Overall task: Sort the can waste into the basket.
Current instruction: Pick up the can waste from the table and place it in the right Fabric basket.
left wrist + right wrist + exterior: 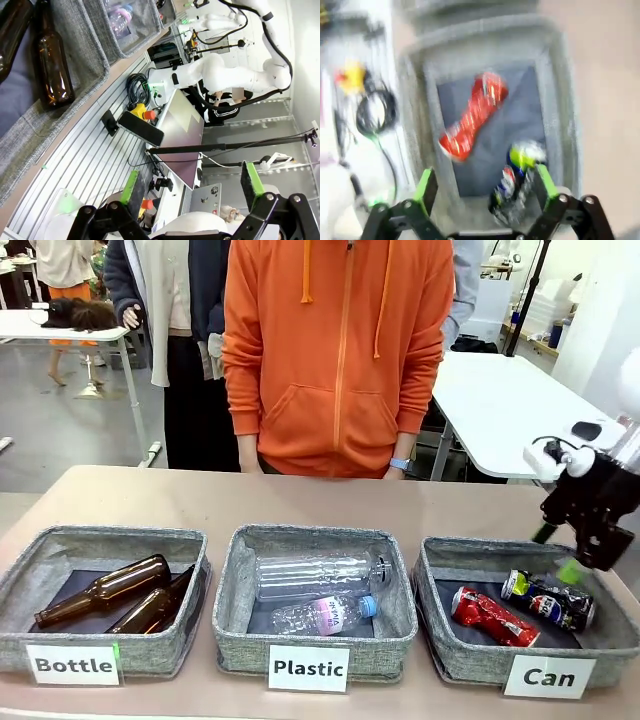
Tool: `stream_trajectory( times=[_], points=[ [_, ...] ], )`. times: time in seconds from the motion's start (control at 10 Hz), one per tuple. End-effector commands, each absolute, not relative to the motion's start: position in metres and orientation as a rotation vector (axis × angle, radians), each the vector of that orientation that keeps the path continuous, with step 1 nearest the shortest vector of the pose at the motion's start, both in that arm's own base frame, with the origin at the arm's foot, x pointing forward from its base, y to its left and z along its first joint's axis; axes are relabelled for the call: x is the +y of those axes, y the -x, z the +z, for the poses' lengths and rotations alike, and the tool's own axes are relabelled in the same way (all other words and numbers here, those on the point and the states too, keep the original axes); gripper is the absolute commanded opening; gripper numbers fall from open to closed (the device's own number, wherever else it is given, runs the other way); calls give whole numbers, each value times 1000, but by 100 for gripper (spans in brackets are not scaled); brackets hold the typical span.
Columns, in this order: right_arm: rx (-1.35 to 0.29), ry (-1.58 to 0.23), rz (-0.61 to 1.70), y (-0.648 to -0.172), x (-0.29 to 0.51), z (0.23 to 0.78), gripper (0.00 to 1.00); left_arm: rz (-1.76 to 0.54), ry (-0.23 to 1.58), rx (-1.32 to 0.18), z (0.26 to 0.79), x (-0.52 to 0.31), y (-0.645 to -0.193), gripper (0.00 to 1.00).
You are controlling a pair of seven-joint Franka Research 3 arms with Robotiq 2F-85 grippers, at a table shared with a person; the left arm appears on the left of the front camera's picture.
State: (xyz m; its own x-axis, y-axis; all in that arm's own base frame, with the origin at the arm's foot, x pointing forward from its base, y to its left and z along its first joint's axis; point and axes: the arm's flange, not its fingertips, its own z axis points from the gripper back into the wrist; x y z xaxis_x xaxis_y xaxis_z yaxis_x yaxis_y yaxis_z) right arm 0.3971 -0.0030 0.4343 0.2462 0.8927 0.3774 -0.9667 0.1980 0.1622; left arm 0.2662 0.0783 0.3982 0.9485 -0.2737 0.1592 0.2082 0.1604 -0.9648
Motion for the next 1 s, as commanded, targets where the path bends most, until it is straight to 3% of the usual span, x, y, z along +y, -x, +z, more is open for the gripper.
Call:
stream_trajectory(
  times=[0.0,0.1,0.3,0.6,0.8,0.9],
  points=[
    [-434,-679,924,-415,7,446,100,-366,1374,51,398,79,-262,100],
    [-343,-987,821,-417,9,456,100,-366,1374,51,398,79,-262,100],
    [-191,-1343,480,-430,3,464,100,-366,1374,51,398,79,-262,100],
    [-97,-1432,16,-451,-15,422,100,-366,1374,51,398,79,-262,100],
    [-241,-1408,-117,-446,-32,410,100,-366,1374,51,398,79,-262,100],
    [-323,-1519,-129,-439,-35,412,100,-366,1374,51,398,79,-262,100]
  ],
)
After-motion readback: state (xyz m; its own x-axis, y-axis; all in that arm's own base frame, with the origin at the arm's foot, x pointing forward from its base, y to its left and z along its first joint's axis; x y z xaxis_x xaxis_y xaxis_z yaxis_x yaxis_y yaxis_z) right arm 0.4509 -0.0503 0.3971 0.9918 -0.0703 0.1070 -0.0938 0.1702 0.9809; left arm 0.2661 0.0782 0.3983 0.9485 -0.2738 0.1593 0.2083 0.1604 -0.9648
